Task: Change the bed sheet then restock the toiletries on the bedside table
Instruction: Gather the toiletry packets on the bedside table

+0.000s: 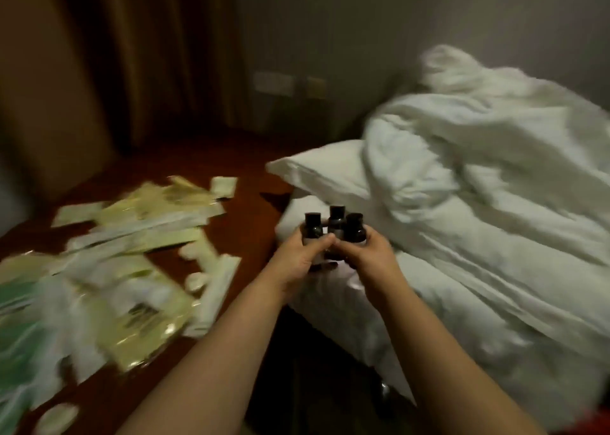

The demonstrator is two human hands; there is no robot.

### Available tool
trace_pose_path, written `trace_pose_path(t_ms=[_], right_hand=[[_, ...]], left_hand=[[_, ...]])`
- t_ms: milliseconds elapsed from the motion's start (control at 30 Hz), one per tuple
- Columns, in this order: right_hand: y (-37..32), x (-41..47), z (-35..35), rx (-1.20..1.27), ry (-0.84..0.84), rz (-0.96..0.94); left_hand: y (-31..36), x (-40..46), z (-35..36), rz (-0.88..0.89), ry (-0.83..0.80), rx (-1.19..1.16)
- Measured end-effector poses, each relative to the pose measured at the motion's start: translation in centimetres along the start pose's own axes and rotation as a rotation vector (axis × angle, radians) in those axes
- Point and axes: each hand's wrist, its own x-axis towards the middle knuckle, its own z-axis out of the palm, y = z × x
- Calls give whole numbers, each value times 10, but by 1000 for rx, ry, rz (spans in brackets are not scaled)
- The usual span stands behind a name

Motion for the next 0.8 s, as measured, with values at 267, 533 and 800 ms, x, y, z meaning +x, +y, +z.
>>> trace_pose_path(t_ms=[267, 533, 800], right_hand=[[-1, -165, -286, -10, 682, -97], [3, -373, -535, -48, 1203, -58], [8, -407, -700, 10, 1389, -128]], left_hand=[[-99, -39, 307, -183, -472, 0], [-211, -173, 594, -164, -932, 168], [-260, -178, 779, 22, -999, 264]])
